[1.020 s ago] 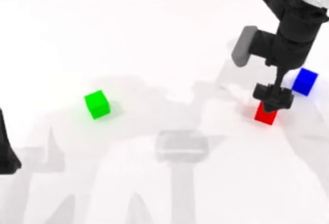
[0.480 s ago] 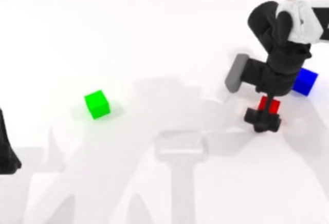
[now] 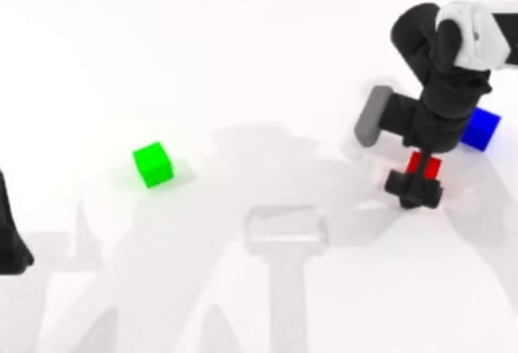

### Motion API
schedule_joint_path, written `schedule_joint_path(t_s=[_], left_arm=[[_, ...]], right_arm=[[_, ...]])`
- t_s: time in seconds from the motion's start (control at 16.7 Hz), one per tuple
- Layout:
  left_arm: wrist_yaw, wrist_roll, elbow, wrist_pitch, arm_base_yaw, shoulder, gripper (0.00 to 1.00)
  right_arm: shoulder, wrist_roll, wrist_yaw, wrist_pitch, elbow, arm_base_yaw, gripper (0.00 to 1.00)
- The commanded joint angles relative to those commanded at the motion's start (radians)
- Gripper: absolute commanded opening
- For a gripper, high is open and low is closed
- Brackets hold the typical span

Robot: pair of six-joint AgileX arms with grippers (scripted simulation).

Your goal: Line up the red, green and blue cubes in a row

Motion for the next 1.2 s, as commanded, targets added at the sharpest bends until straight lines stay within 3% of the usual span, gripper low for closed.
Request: schedule_joint_path(t_s=[0.6,1.08,1.2], left_arm=[[0.000,0.000,0.000,0.000,0.000,0.000,1.00],[0.000,0.000,0.000,0.000,0.000,0.000,1.00],[0.000,0.000,0.000,0.000,0.000,0.000,1.00]], right_arm=[[0.000,0.000,0.000,0.000,0.000,0.000,0.02],[0.000,0.000,0.000,0.000,0.000,0.000,0.00],[-0.044,0.018,-0.015,-0.036,0.007,0.001,0.00]])
